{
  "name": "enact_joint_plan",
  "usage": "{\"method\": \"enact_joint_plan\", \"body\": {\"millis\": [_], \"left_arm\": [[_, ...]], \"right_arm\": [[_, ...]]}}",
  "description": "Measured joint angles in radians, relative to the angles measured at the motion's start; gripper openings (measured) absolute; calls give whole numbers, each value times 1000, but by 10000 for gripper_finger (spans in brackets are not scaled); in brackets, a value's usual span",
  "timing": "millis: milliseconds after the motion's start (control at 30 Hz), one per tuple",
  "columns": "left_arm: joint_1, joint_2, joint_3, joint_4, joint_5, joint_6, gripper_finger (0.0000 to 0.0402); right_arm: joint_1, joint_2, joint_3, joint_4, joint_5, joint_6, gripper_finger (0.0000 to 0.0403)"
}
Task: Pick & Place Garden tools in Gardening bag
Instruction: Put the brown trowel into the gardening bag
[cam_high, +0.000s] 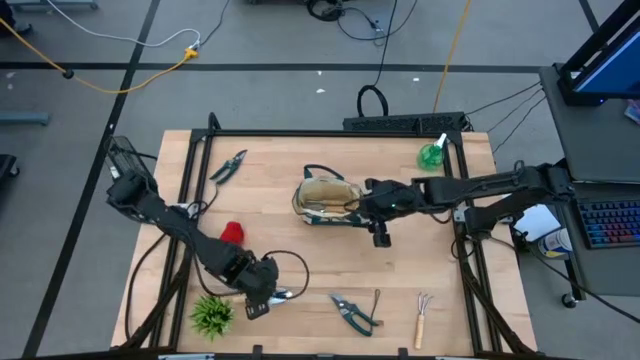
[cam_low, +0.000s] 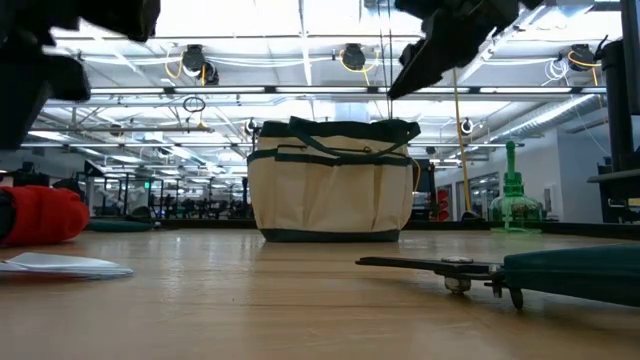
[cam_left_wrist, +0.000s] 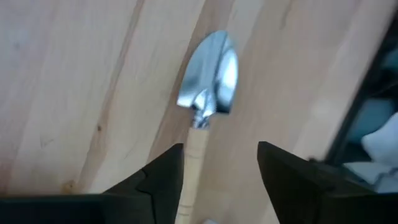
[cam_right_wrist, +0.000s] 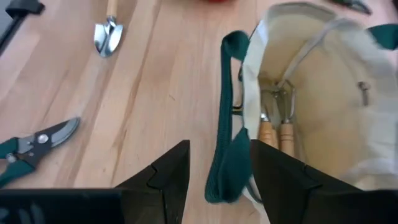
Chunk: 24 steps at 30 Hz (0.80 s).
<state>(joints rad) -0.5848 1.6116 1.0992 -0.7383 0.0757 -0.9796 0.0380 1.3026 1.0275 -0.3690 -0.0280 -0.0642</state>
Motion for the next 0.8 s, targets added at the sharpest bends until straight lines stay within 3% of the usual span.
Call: {"method": "enact_joint_plan", "body": {"millis": [300,633,800], "left_arm": [[-22,158,0,1,30,112,192],[-25,200,0,-2,17,164,167],[-23,200,0,-2,-19,204,129]], "right_arm": [[0,-75,0,-2,0,0,160],[0,-74,-1,-7,0,0,160],[0,-74,-1,-7,0,0,160]]}}
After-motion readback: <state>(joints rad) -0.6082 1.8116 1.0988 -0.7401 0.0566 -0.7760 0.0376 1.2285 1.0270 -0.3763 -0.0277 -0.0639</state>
